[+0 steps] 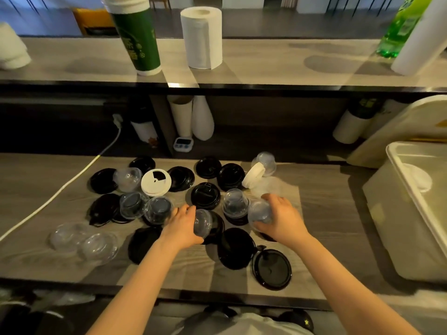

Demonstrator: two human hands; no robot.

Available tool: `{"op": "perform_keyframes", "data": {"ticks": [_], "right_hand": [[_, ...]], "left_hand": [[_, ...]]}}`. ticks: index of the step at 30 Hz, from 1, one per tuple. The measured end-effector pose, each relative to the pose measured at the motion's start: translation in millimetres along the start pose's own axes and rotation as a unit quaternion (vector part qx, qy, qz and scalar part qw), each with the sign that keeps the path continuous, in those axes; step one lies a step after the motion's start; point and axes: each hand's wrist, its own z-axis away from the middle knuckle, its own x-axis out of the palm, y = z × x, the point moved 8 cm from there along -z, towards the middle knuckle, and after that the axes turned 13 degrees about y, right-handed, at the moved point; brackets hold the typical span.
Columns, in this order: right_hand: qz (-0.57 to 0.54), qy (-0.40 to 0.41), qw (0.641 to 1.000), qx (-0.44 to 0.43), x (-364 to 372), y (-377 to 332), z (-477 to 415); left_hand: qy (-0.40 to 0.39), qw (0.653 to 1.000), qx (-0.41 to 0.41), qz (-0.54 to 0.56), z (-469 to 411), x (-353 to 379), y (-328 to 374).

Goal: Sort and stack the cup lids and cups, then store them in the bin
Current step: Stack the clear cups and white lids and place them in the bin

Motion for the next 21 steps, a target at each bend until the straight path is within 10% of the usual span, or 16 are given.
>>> {"op": "perform_keyframes", "data": {"ticks": [10,21], "right_hand": [[-0.193,0.036,0.979,0.046,-13.7,-40.7,-6.5],[-0.401,0.046,0.912,0.081,-50.3,-71.8,-38.8]], "left_hand": [[0.134,0.981,0.015,0.141,-2.2,-38.0,-0.4],[0.137,0.829,-0.006,0.542,5.6,-111.8,23.0]]}}
